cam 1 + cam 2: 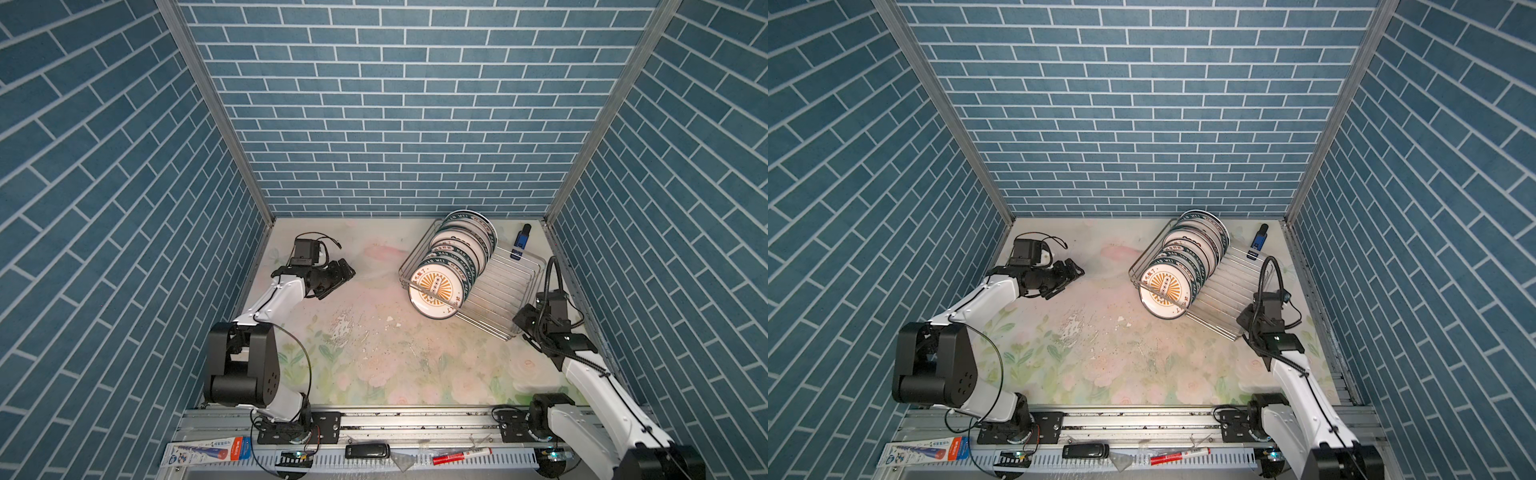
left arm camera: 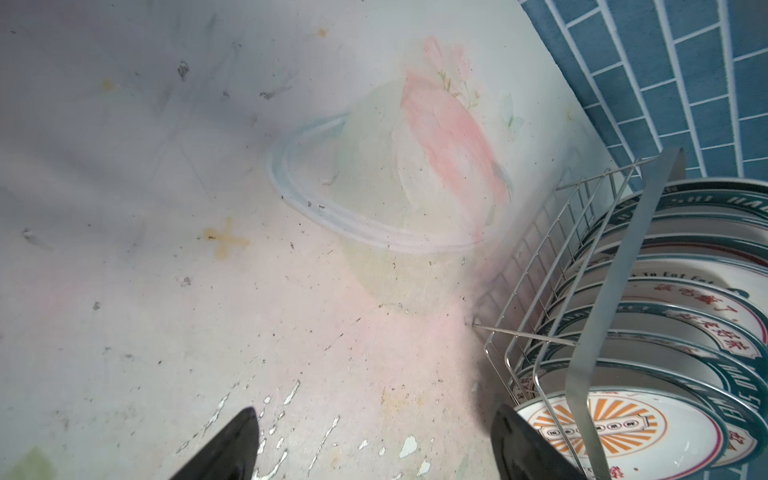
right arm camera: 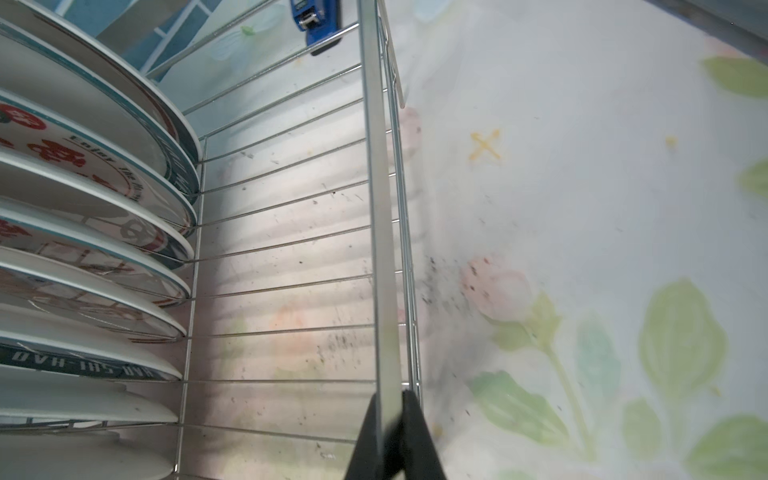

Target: Unload the plates from the dish rack

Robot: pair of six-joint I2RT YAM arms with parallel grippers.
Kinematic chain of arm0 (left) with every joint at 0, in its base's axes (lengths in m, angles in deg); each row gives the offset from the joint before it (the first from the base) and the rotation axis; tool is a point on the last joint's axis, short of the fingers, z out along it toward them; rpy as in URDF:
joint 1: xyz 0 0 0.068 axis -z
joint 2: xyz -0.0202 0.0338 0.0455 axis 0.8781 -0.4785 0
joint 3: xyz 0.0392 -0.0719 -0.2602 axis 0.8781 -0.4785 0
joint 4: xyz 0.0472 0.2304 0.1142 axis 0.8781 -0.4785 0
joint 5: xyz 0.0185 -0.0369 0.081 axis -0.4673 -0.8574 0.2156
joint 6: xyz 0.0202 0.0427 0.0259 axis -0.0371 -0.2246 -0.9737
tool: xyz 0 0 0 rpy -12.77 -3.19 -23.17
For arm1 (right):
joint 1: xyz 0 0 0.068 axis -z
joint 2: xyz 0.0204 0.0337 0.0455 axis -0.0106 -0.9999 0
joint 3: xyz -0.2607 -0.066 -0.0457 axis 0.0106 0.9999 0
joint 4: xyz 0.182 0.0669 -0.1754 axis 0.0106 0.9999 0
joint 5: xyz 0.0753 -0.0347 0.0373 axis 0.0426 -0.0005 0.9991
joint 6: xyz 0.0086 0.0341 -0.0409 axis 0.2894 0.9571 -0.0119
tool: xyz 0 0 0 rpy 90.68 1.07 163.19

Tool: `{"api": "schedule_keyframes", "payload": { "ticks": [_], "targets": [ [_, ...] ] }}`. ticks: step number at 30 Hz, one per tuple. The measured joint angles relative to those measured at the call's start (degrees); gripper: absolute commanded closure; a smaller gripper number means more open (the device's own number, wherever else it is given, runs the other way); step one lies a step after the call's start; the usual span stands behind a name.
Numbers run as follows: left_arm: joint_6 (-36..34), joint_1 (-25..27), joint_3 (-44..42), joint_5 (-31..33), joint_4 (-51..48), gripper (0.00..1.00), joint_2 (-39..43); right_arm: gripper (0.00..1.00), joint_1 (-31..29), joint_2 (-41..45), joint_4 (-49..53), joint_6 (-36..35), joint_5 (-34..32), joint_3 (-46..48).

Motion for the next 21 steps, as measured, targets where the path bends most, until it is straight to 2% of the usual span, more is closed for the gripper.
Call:
{"api": "schedule_keyframes", "payload": {
  "ticks": [3, 7, 21],
  "targets": [
    [0.0, 0.5, -0.9, -0.2, 0.3, 0.11, 0.1, 1.0, 0.0, 4.0, 5.3, 1.1, -2.1, 0.4],
    [-0.1, 1.8, -1.7, -0.3, 0.4, 0.11, 0.7, 1.0, 0.0, 4.2, 6.7, 2.1, -3.6, 0.4],
    [0.0, 7.2, -2.8, 0.8, 0.8, 0.12, 1.9, 1.0, 1.7, -6.7, -5.8, 5.5, -5.8, -0.7]
  ]
}}
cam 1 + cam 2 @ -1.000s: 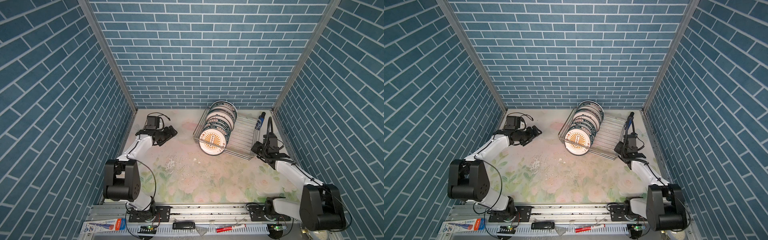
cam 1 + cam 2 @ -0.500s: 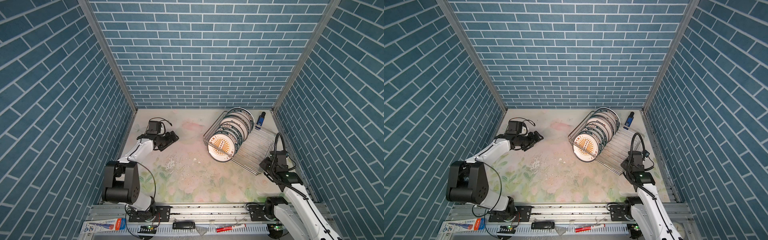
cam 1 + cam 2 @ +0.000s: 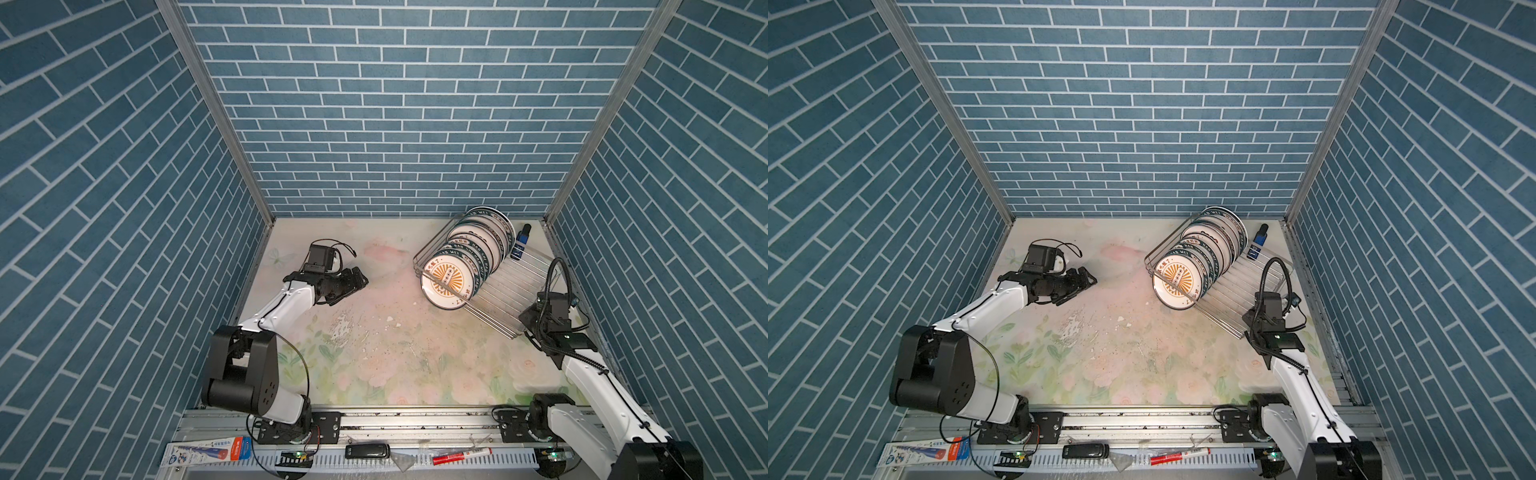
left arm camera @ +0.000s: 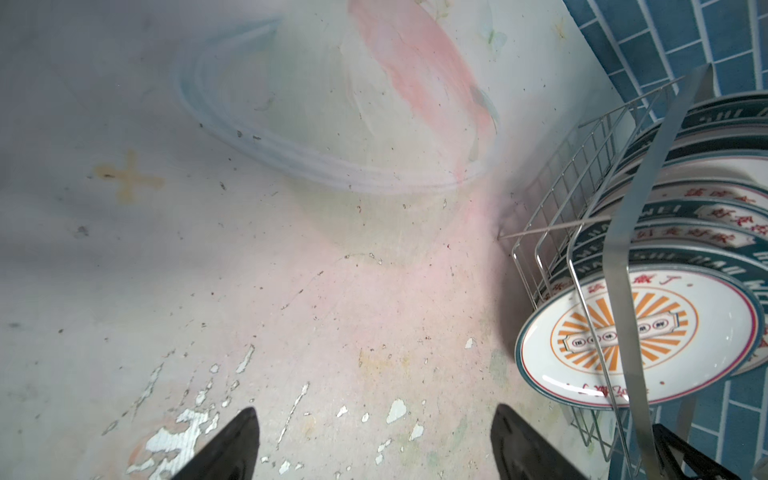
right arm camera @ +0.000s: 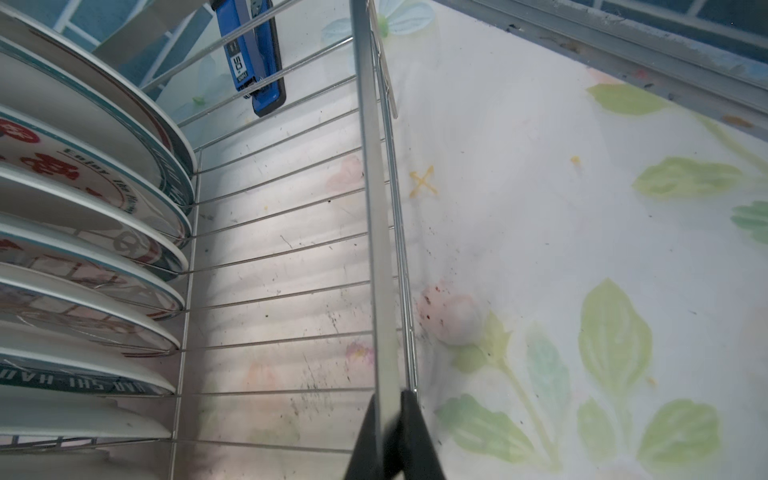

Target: Unload the plates from the dish rack

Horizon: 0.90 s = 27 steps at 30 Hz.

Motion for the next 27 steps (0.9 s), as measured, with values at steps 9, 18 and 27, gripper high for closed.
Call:
{"api": "schedule_keyframes", "payload": {
  "ticks": [9, 18, 27],
  "targets": [
    [0.1, 0.9, 0.0, 0.9, 0.0, 0.12, 0.0, 1.0, 1.3, -1.8, -3.5, 1.6, -0.7, 0.3],
    [-0.1, 1.0, -1.9, 1.9, 0.0, 0.11, 0.9, 1.0, 2.2, -6.9, -5.9, 1.5, -1.3, -2.0],
    [-1.1, 1.0, -2.3, 4.5, -1.3, 0.11, 3.3, 0.84, 3.3, -9.1, -8.3, 1.8, -0.4, -2.9]
  ]
}}
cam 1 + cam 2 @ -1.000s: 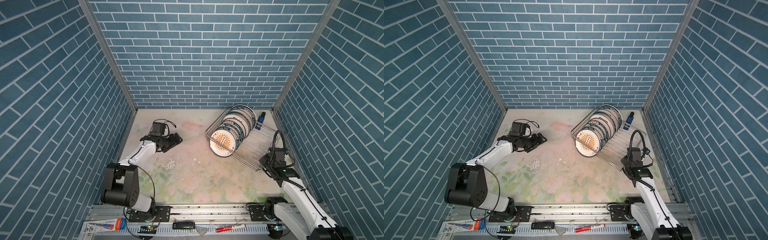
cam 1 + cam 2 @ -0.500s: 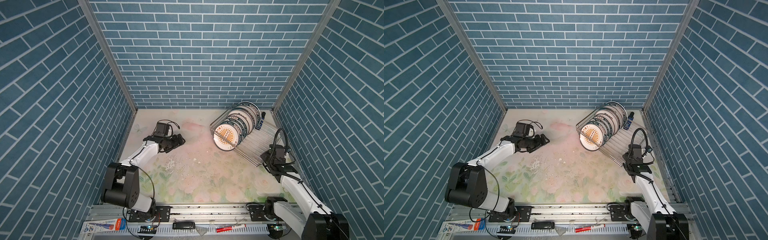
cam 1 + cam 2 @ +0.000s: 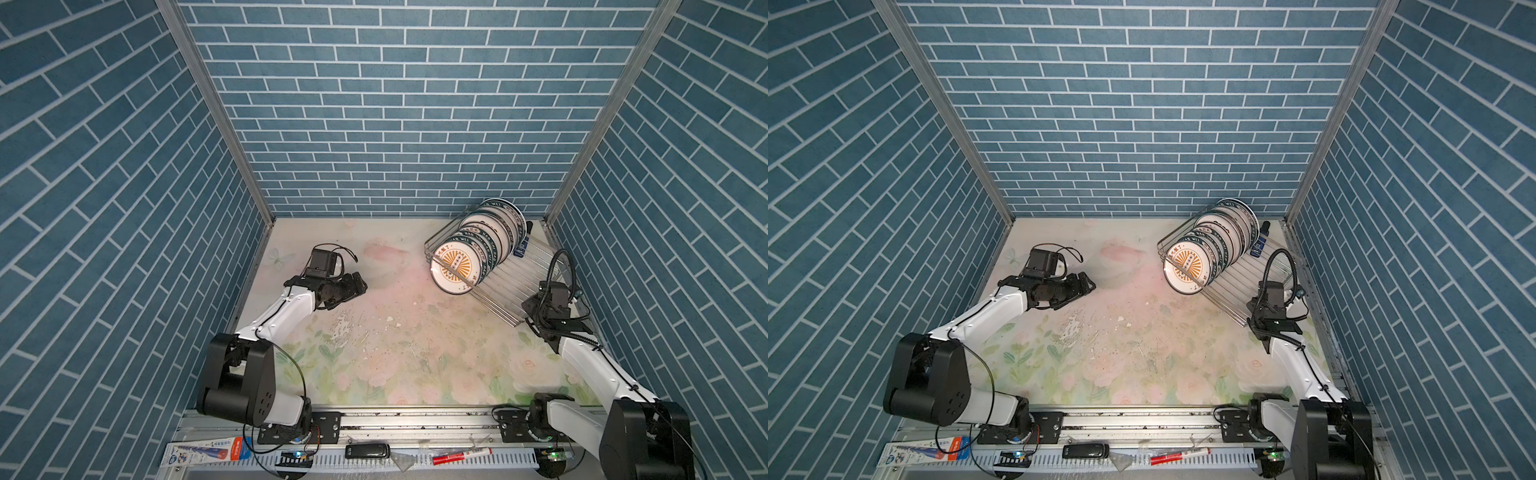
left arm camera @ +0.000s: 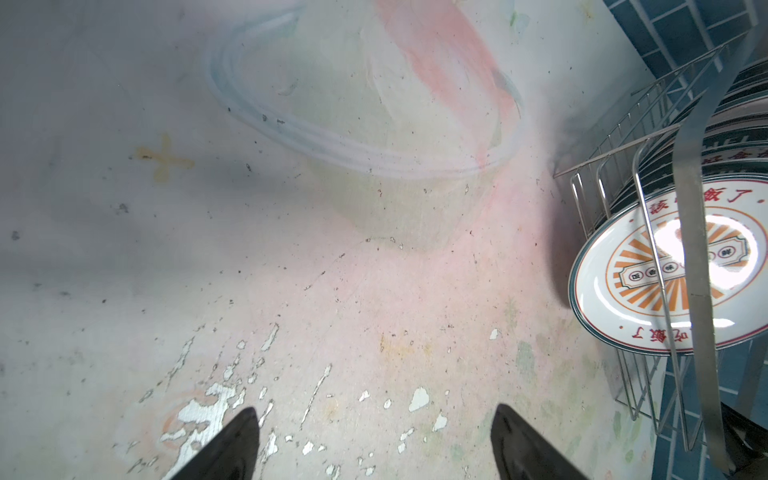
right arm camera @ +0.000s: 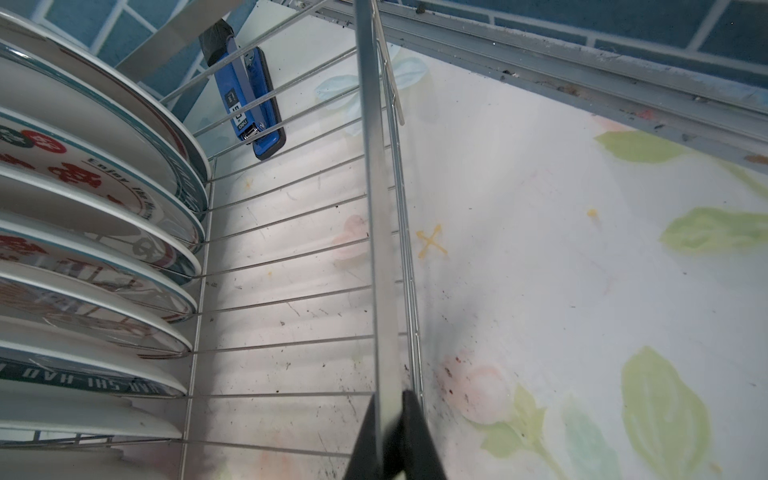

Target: Unload the plates from the dish rack

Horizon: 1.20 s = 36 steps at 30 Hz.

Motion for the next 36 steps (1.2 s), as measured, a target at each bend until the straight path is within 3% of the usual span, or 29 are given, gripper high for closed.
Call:
{"api": "schedule_keyframes", "payload": {
  "ticks": [2, 6, 15, 20, 30, 36],
  "targets": [
    [0.0, 0.0, 0.0, 0.2, 0.0, 0.11, 0.2, 0.81, 0.4, 0.4, -0.4, 2.4, 1.0, 0.3],
    [-0.3, 0.0, 0.0, 1.0, -0.3, 0.11, 0.1, 0.63, 0.8, 1.7, 2.3, 5.1, 3.0, 0.6],
    [-1.2, 0.0, 0.1, 3.1, -1.4, 0.04, 0.2, 0.32, 0.9, 5.1, 11.1, 4.2, 6.0, 0.5],
    [-2.4, -0.2, 0.1, 4.6, -2.1, 0.01, 1.3, 0.01, 1.0, 5.0, 15.4, 0.7, 6.7, -1.1],
    [-5.0, -2.0, 0.0, 7.9, -3.6, 0.01, 6.1, 0.01, 1.1, 1.4, 29.1, -13.9, 12.2, -17.0],
    [-5.3, -2.2, 0.7, 11.6, -6.5, 0.01, 6.1, 0.01, 1.1, 0.8, 35.7, -21.9, 13.4, -21.8]
  ]
}}
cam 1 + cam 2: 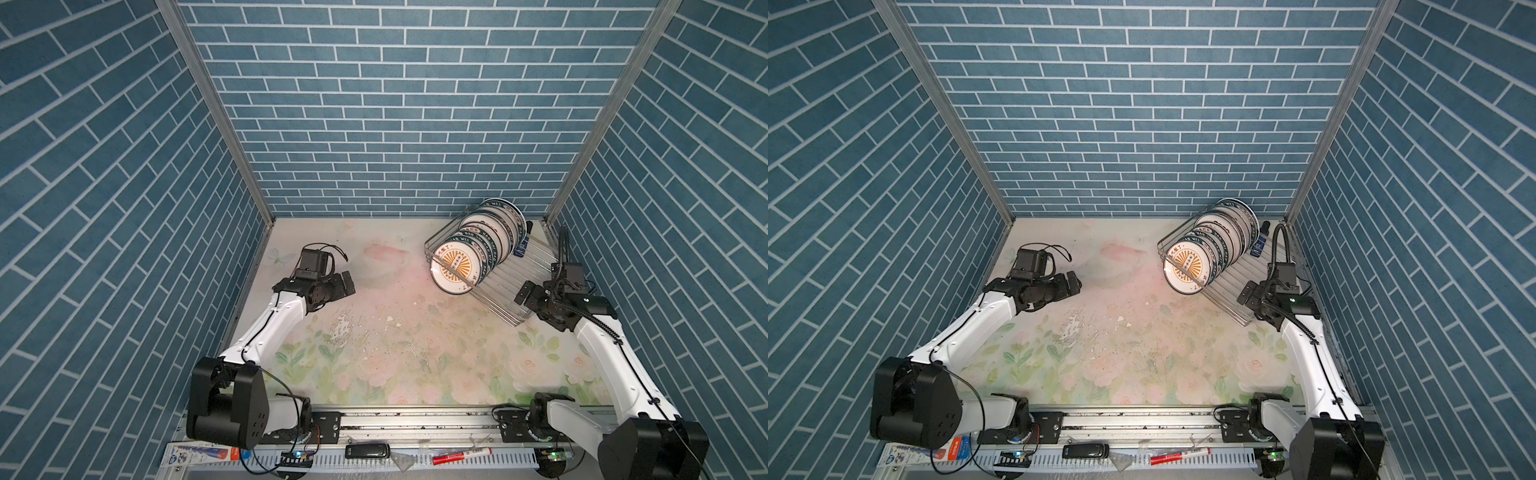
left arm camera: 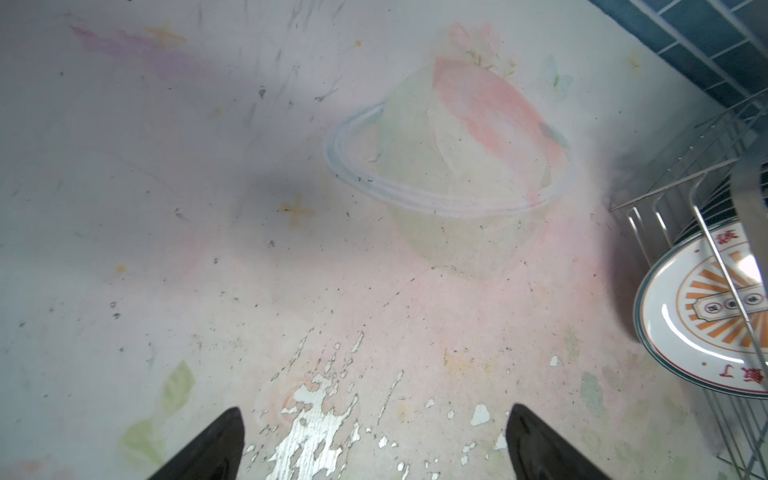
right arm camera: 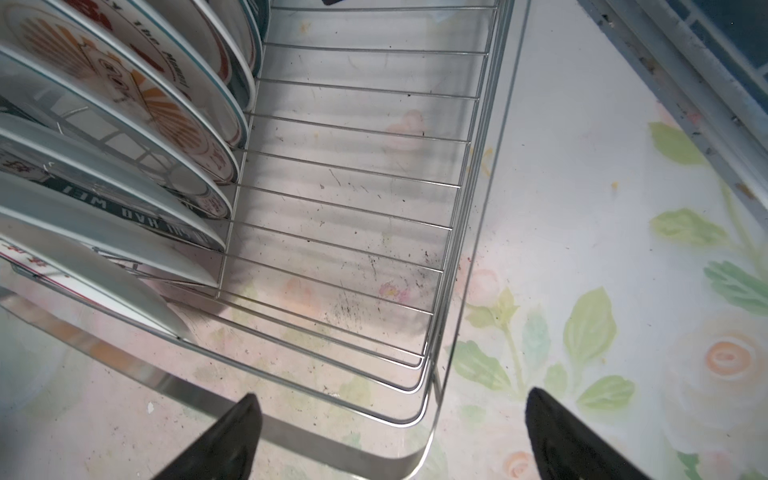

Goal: Unload the plates from the dish rack
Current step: 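Move the right gripper up to the plate nearest the robot in the rack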

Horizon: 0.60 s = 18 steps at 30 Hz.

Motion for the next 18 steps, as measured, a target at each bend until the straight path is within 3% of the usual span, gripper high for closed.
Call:
{"api": "schedule_keyframes", "payload": {
  "ticks": [5, 9, 13, 18],
  "targets": [
    [-0.5, 0.0, 0.3, 1.9, -0.5, 0.01, 1.1, 0.01, -1.7, -3.5, 3.9, -4.4, -1.9, -6.5],
    [-1.0, 0.0, -0.1, 2.4, 0.9, 0.01, 2.1, 0.01, -7.8, -7.0, 4.5, -7.5, -2.8, -11.7],
    [-1.2, 0.0, -1.7, 1.9, 3.1, 0.01, 2.9, 0.01, -12.9, -9.7, 1.4, -9.9, -0.2, -13.7],
    [-1.4, 0.0, -2.5, 1.8, 4.0, 0.01, 3.0, 0.01, -15.2, -13.0, -3.8, -11.6, 4.2, -13.7]
  ]
}}
